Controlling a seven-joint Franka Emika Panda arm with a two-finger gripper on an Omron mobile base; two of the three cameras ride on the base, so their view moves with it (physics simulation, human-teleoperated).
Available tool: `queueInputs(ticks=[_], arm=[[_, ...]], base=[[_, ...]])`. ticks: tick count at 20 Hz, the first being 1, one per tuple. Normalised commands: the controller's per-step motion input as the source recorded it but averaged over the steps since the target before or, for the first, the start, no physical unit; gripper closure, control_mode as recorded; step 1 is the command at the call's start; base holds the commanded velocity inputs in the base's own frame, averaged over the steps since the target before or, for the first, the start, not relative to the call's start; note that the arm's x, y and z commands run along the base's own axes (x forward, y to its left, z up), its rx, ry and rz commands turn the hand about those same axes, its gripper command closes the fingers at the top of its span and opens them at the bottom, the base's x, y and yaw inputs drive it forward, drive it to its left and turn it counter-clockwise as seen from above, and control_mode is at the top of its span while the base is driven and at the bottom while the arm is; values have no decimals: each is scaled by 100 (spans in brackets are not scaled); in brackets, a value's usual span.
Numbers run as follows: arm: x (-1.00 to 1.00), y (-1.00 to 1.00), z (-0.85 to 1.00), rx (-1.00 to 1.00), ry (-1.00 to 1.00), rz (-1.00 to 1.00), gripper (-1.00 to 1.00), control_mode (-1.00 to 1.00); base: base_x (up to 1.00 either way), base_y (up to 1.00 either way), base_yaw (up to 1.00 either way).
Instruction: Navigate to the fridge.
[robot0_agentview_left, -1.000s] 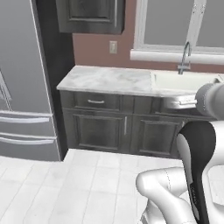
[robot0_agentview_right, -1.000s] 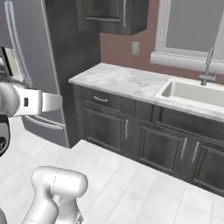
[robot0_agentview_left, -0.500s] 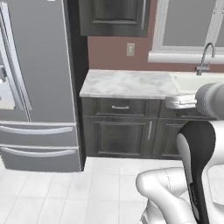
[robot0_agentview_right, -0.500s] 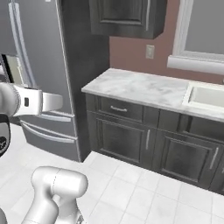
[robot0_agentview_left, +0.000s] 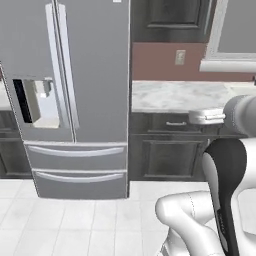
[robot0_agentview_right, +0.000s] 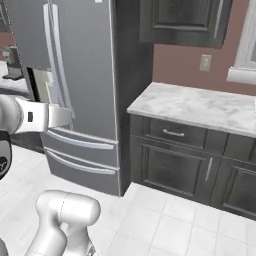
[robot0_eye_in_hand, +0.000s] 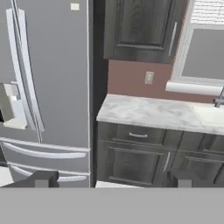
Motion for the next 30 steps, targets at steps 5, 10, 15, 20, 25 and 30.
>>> queueInputs(ticks=[5, 10, 15, 20, 25, 30], arm=[[0, 0, 0, 0, 0, 0, -100, 100], [0, 0, 0, 0, 0, 0, -100, 100], [0, 0, 0, 0, 0, 0, -100, 100], [0, 0, 0, 0, 0, 0, -100, 100], [0, 0, 0, 0, 0, 0, -100, 100], [0, 0, 0, 0, 0, 0, -100, 100]], base=[[36, 100, -24], [39, 100, -26], [51, 100, -22], [97, 16, -2], [100, 0, 0], [100, 50, -3]])
